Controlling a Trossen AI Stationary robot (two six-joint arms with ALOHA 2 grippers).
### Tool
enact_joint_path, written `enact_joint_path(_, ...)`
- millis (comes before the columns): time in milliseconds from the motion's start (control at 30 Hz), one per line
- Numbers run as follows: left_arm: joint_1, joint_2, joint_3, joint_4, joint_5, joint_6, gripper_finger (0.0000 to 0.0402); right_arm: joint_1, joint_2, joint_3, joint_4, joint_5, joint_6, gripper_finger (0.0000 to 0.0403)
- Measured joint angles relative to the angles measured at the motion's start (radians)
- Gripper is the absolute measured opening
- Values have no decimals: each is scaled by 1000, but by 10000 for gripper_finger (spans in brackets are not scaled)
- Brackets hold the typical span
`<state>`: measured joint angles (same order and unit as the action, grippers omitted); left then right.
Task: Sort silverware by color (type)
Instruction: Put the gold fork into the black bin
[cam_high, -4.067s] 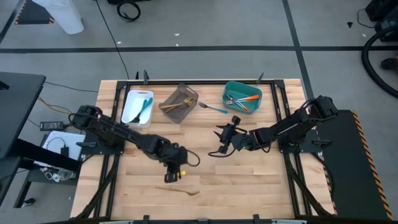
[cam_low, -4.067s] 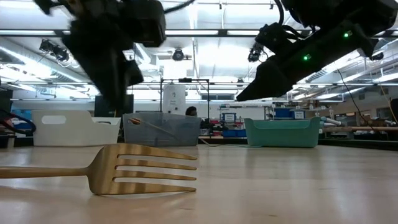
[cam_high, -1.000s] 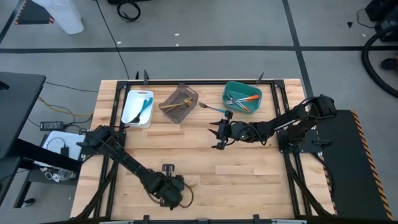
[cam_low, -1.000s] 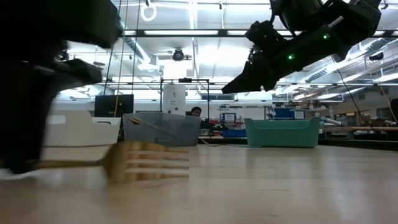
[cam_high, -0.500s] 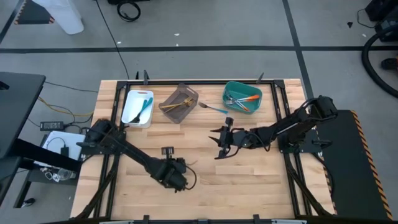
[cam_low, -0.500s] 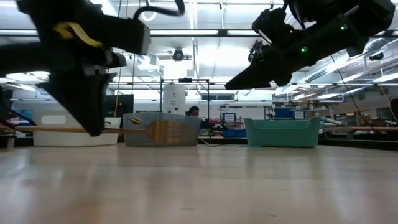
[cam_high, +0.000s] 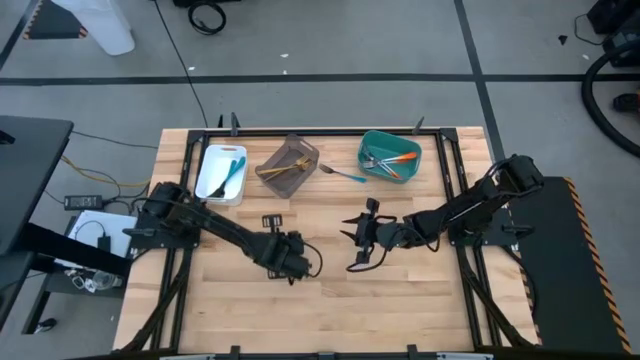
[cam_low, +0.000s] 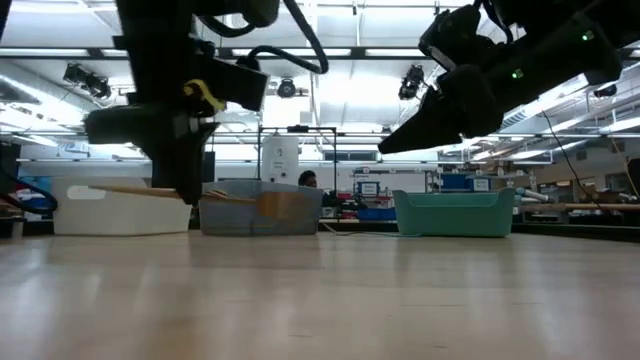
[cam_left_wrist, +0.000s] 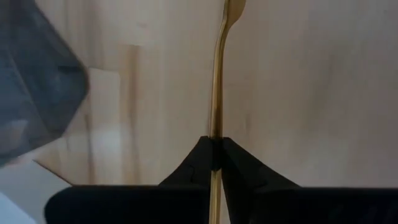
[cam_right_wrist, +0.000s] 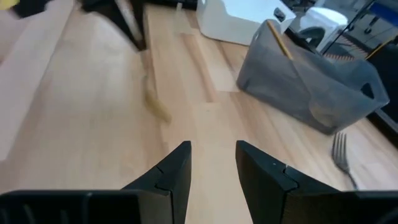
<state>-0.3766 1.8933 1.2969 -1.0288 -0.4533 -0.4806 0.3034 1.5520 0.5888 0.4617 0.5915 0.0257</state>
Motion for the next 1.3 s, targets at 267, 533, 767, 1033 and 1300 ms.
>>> enact_joint_path(267, 98, -112, 0, -25, -71, 100, 23, 46, 0, 0, -25, 4, 87, 136)
enact_joint_path(533, 237, -188, -1, -78, -119, 188, 23, 92, 0, 0, -53, 46, 156, 136)
enact_joint_path(767, 366, -190, -1, -84, -131, 337, 22, 114, 0, 0, -75, 45, 228, 136)
enact_joint_path(1033, 499, -190, -1, -72, -94, 434, 25, 120, 0, 0, -76, 46, 288, 136)
enact_joint_path(1300, 627, -189, -1, 16, -60, 541, 25, 132, 0, 0, -76, 46, 324, 136)
